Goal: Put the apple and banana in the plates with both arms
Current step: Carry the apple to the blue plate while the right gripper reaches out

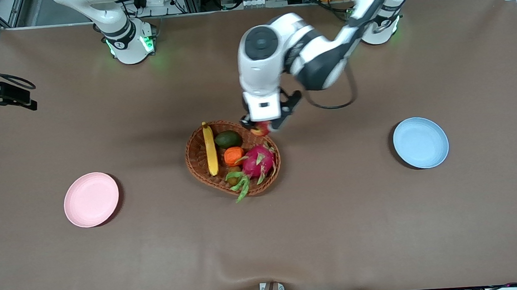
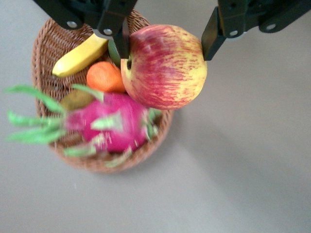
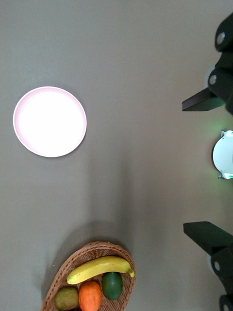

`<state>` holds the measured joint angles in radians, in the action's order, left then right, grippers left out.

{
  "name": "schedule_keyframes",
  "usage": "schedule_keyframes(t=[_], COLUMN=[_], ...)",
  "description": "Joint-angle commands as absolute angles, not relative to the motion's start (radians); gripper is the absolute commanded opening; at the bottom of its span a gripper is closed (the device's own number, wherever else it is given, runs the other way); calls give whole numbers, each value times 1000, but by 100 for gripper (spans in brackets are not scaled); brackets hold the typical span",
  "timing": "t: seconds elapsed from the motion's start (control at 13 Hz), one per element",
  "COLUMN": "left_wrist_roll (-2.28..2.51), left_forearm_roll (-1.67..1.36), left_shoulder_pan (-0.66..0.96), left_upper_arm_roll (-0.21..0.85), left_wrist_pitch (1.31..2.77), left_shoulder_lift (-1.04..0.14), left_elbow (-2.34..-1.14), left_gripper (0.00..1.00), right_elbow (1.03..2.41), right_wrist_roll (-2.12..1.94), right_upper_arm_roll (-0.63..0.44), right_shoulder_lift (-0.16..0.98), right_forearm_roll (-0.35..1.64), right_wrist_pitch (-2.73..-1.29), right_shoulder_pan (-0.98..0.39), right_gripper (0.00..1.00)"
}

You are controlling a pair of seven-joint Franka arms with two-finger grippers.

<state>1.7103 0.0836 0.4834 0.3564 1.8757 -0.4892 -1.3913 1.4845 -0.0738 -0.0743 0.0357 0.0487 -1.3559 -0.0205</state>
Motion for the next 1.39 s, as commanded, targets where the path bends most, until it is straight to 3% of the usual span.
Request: schedule_keyframes(t=[0.0, 0.23, 0.54, 0.93, 1.31], left_wrist_roll=[1573, 1294, 1027, 741, 727], left_forearm_roll=[2, -11, -11, -28, -22], left_shoulder_pan=[330, 154, -65, -329, -385], left_upper_arm_roll=[367, 365, 365, 367, 364], left_wrist_pitch=[1755, 1574, 1555, 1724, 2029], left_shoulder_lift=[-382, -321, -296, -284, -333], left_elbow=[-1424, -1428, -1518, -1753, -1885], left_gripper=[0, 0, 0, 0, 0], right_elbow=[1477, 1476, 1476, 1471, 1467], right_wrist_roll=[-74, -69, -54, 79, 124], right_upper_arm_roll=[-77, -78, -78, -78, -78], right_shoulder_lift=[44, 64, 86, 152, 204], right_forearm_roll=[52, 51, 52, 49, 51], right_wrist_pitch=[-1335, -1296, -1287, -1290, -1307], right_shoulder_pan=[-38, -84, -127, -244, -296], right_gripper=[100, 100, 100, 100, 100])
